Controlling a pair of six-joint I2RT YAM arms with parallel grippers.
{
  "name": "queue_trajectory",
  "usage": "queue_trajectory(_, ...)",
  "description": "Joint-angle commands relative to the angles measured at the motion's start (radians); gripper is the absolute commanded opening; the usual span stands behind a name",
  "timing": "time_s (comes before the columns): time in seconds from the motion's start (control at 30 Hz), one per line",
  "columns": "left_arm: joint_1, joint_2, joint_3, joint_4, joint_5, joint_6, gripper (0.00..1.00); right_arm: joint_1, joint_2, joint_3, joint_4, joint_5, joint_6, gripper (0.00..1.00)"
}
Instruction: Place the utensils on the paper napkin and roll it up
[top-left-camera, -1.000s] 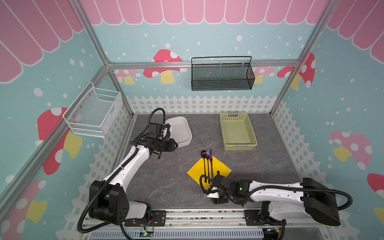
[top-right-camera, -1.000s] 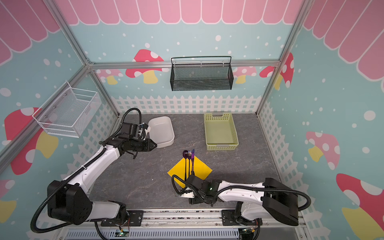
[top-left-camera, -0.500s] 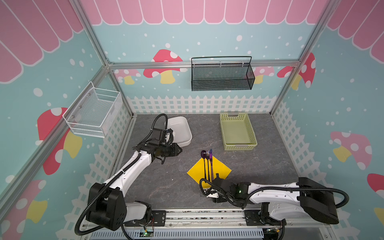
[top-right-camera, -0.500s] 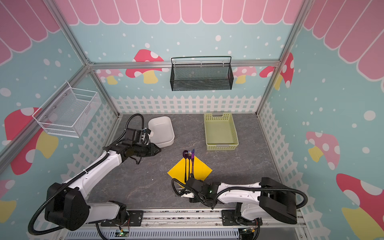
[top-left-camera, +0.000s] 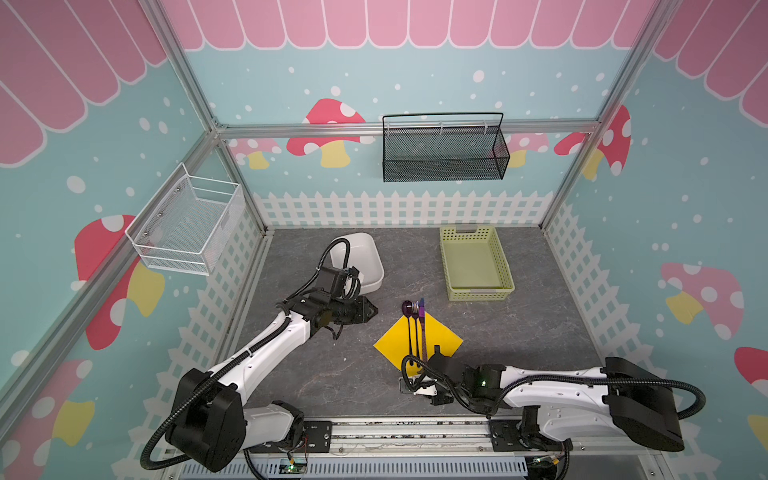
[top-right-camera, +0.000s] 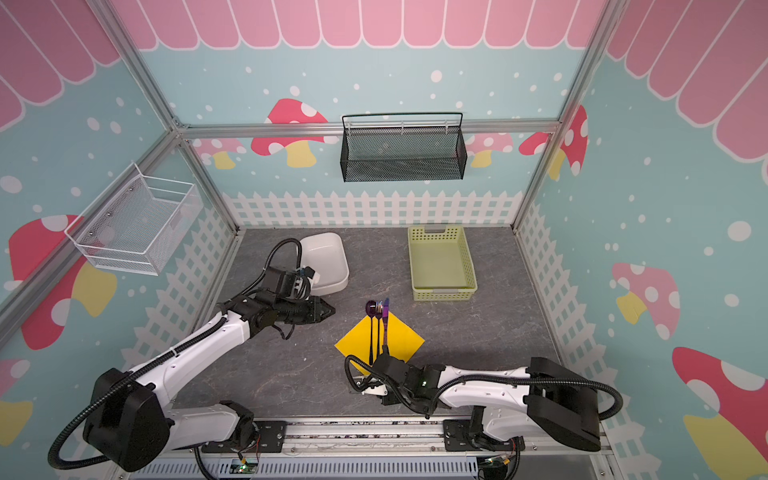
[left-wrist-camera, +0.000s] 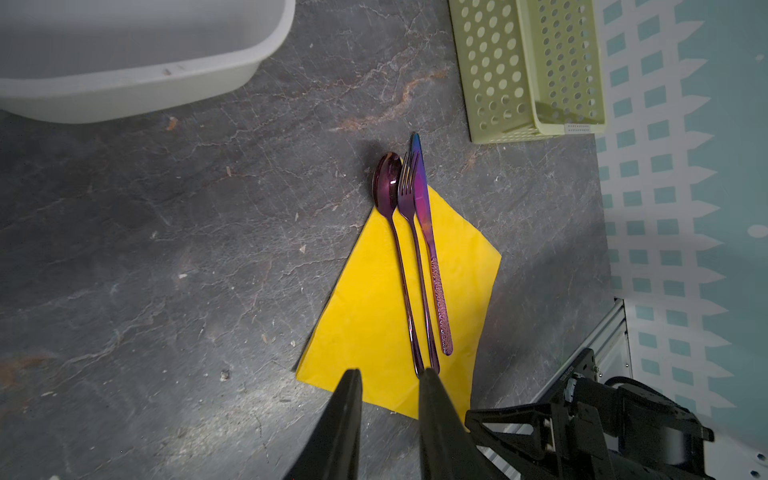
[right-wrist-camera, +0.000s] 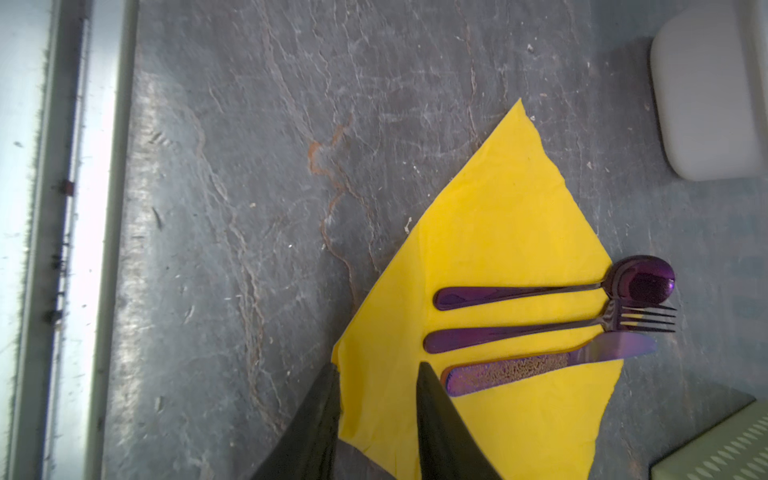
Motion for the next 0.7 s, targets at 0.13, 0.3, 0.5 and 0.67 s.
queue_trajectory(0.13, -0.004, -0.018, -0.014, 0.032, -0.021, -0.025, 0.27, 0.006, 0.013, -0.009, -0.034, -0.129, -0.009, 0.4)
queue_trajectory(0.3, -0.003, -0.022, -0.018, 0.031, -0.023, -0.028, 0.27, 0.007, 0.035, -0.01, -0.051, -0.136, -0.015, 0.49)
queue_trajectory(0.5, -0.004, -0.023, -0.017, 0.031, -0.023, -0.03, 0.27, 0.007, 0.067, -0.009, -0.05, -0.072, -0.015, 0.46)
queue_trajectory(0.67, -0.003, -0.021, -0.019, 0.032, -0.027, -0.031, 0.27, 0.007, 0.081, -0.008, -0.047, -0.047, -0.021, 0.42)
